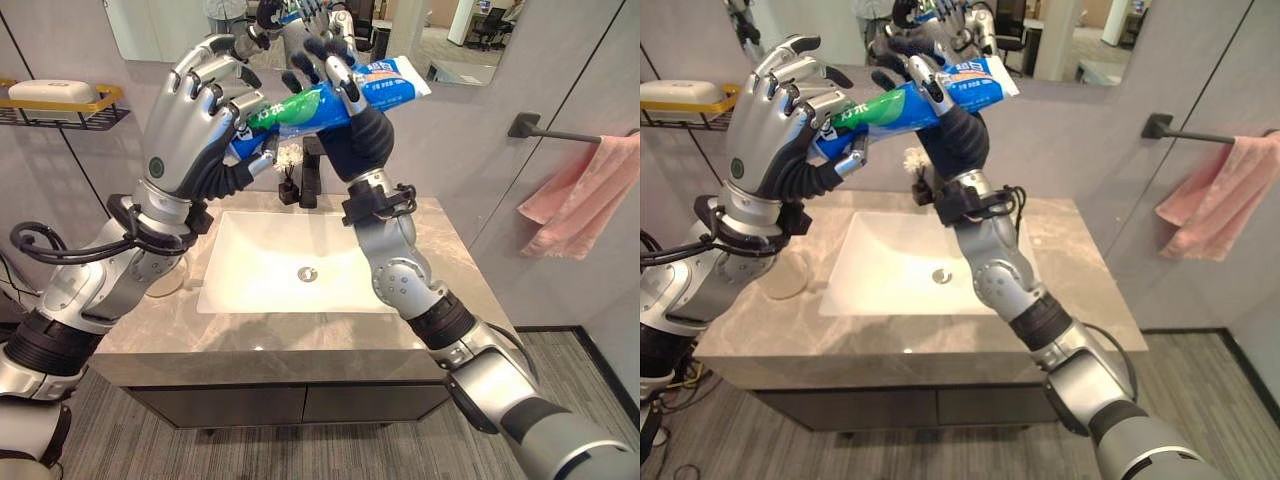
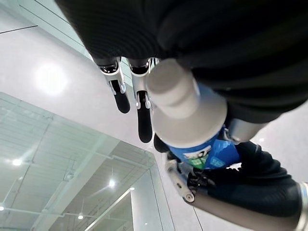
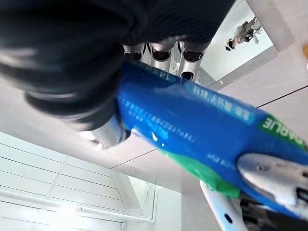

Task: Put brush and paste in cup on sink, flatten towel.

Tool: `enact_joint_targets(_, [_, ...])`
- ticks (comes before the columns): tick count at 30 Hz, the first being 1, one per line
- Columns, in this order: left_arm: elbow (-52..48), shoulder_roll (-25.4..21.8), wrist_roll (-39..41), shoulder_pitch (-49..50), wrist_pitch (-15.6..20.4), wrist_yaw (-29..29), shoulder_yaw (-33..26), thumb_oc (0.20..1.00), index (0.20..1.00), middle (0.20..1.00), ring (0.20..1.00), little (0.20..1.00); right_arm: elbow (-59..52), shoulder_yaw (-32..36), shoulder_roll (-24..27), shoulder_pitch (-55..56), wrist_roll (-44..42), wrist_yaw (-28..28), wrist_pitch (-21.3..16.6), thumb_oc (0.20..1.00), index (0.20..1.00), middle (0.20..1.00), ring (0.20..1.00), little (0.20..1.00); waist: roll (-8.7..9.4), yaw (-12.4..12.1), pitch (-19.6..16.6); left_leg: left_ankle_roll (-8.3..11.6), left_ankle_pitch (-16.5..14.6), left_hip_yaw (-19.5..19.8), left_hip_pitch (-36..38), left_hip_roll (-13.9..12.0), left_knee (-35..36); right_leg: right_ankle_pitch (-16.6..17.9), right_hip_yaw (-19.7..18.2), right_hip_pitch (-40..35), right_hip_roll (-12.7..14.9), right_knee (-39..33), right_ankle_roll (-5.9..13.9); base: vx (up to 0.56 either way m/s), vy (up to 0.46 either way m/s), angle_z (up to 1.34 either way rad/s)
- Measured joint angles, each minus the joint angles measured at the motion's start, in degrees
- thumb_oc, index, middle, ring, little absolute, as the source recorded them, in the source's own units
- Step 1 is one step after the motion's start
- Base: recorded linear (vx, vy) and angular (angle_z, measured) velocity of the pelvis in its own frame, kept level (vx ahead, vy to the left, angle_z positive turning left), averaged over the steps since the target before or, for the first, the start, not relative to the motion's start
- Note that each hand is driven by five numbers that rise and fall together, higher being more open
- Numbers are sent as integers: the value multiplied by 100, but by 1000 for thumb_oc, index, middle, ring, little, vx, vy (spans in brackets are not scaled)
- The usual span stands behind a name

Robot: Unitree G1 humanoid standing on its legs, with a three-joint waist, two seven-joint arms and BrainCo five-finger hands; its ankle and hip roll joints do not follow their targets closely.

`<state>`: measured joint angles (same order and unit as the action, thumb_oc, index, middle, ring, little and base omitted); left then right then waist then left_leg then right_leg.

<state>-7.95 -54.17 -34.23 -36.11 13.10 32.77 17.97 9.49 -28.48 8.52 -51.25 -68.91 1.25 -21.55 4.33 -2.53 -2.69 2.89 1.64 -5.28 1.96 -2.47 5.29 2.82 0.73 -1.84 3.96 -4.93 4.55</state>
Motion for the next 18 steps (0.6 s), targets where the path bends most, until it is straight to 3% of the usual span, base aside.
enact_joint_targets(1, [-1, 99, 6, 83, 4, -2, -71, 1000, 1000, 1000, 1000, 1000, 0, 2, -37, 5, 0, -30, -8, 200, 200, 200, 200, 200, -5, 0, 3, 0, 0, 1, 1, 1, 0, 0, 0, -1, 1, 0, 0, 0, 0, 0])
enact_joint_targets(5, [-20, 382, 20, 368, -14, 35, -279, 1000, 1000, 1000, 1000, 1000, 4, -14, -89, 31, 11, -232, -9, 200, 200, 200, 200, 200, -12, -13, 8, 2, 2, 8, 0, -2, 0, 0, 8, -6, -1, 0, 0, 0, 0, 0])
enact_joint_targets(12, [-530, 510, 27, 1312, -112, 120, -1368, 1000, 1000, 1000, 1000, 1000, 18, 119, -70, 327, 184, -689, -100, 200, 200, 200, 200, 200, -42, -82, 30, 7, 5, 96, -25, 1, 2, -9, 110, -18, 2, -1, -14, -3, 2, 5])
enact_joint_targets(14, [-672, 575, 95, 1737, -100, 165, -1738, 1000, 1000, 1000, 1000, 1000, 22, 189, -12, 376, 290, -865, -118, 200, 200, 200, 200, 200, -51, -197, 46, 12, 21, 176, -70, 0, 2, -22, 168, -24, -1, 0, -23, -6, 8, 20])
enact_joint_targets(16, [-901, 857, 294, 2292, -73, 199, -2143, 1000, 1000, 1000, 1000, 1000, 11, 249, -7, 383, 391, -947, -118, 200, 200, 200, 200, 200, -74, -226, 65, 12, 20, 202, -104, 10, 3, -30, 195, -21, 8, -2, -20, -1, 4, 13])
enact_joint_targets(17, [-988, 1297, 614, 2980, -84, 278, -2506, 1000, 1000, 1000, 1000, 1000, 12, 438, 84, 404, 513, -1134, -183, 200, 200, 200, 200, 200, -33, -309, 94, 22, 39, 306, -121, 10, 1, -47, 300, -26, 4, -2, -30, -3, 7, 30])
enact_joint_targets(18, [-936, 1326, 755, 3218, -74, 297, -2567, 1000, 1000, 1000, 1000, 1000, 14, 525, 137, 399, 577, -1211, -209, 200, 200, 200, 200, 200, 21, -417, 126, 35, 58, 341, -156, 3, 2, -57, 356, -28, -5, -1, -37, -19, 9, 28])
